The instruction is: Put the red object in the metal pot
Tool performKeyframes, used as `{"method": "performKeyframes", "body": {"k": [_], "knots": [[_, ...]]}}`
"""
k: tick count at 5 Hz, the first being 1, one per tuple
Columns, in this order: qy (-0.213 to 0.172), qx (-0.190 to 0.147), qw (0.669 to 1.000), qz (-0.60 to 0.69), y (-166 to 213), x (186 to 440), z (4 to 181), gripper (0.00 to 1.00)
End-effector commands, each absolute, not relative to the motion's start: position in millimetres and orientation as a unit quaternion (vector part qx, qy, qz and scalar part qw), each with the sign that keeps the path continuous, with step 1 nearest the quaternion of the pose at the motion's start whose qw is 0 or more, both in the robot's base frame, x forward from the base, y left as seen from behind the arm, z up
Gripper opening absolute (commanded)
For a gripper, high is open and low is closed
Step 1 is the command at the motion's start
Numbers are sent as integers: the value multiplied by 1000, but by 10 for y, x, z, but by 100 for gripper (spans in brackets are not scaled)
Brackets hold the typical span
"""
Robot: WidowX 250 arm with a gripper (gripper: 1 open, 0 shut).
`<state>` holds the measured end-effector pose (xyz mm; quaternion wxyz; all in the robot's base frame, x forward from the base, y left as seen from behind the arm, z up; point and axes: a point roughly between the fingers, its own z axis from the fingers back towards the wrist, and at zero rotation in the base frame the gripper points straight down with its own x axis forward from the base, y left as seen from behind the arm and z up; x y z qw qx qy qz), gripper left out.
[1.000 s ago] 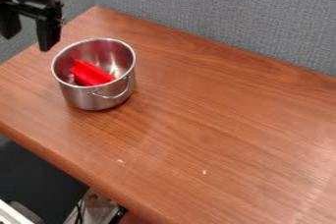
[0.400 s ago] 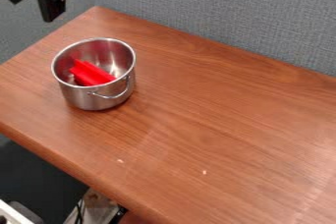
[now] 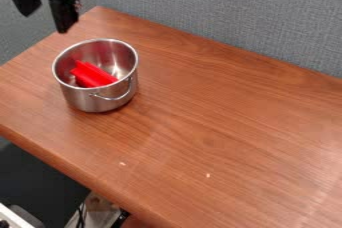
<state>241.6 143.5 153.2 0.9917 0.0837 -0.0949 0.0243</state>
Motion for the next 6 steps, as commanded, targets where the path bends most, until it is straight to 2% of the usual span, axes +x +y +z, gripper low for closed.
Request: {"method": "performKeyframes", "body": {"k": [1,2,3,5,6], "knots": [[-108,85,990,-36,1576,2416,1512,100],[-110,90,988,-61,1706,2383,1500,100],[-109,86,985,-101,1657,2288,1412,100],[-130,80,974,-165,1529,2183,1474,100],[-133,75,976,-154,1577,2303,1517,100]]}}
